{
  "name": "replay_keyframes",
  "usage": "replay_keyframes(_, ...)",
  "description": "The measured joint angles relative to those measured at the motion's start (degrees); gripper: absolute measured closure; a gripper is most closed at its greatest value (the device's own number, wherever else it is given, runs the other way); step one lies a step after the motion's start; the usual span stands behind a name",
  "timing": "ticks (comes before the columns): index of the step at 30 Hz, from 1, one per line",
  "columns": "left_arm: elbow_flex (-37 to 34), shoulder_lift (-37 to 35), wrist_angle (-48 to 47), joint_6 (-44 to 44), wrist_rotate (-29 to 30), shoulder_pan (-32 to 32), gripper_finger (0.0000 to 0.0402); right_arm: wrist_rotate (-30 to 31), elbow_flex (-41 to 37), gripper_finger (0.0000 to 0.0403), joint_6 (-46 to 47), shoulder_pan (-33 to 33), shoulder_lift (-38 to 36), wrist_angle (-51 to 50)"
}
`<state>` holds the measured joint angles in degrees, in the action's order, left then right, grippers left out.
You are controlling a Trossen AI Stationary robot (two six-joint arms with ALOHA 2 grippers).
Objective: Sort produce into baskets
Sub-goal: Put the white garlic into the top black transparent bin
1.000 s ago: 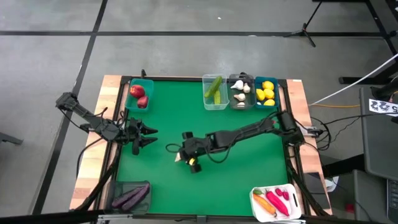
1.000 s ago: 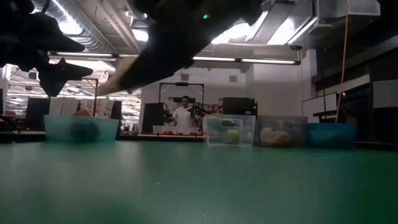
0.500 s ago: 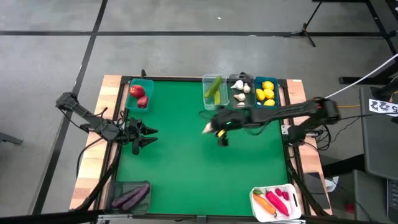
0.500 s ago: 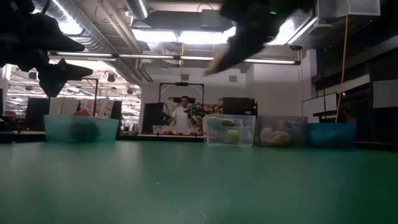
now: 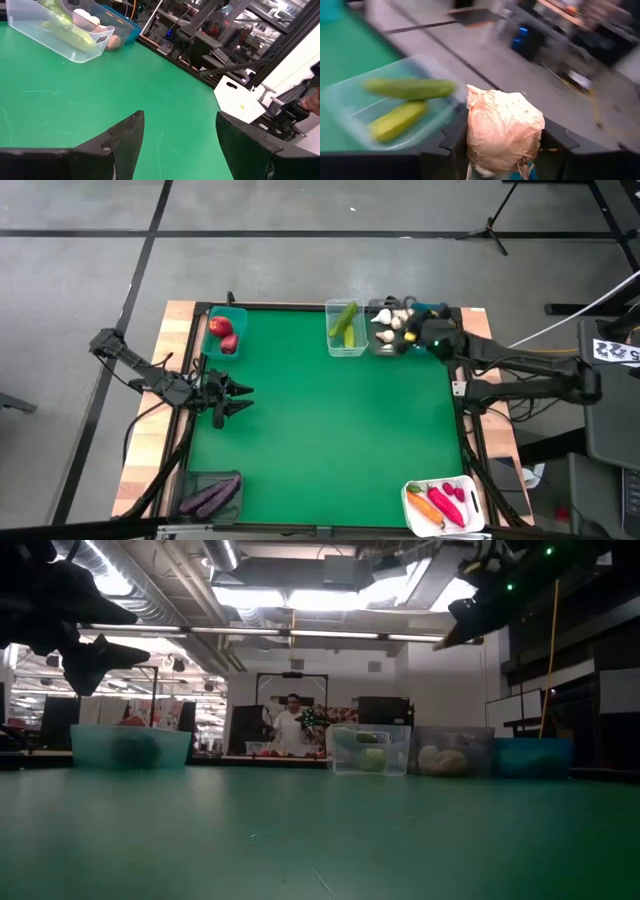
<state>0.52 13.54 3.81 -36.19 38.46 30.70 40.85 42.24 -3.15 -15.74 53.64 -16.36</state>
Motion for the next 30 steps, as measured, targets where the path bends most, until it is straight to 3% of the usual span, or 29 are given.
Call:
replay_keyframes(14,0.00,0.00,0.00,-1.29,0.55,0.00,0.0161,-1.02,-4.26,0.0237,18.37,-21.99,3.30,-1.71)
replay_keyframes(26,0.00,0.00,0.00,-1.01,0.82,0.00,0.0161,-8.46,-5.53,0.0235,27.22,-28.31,8.18,-5.97)
replay_keyframes(30,0.01,0.00,0.00,-0.98,0.83,0.00,0.0161,-10.04,-5.53,0.0213,26.97,-28.30,8.67,-6.40)
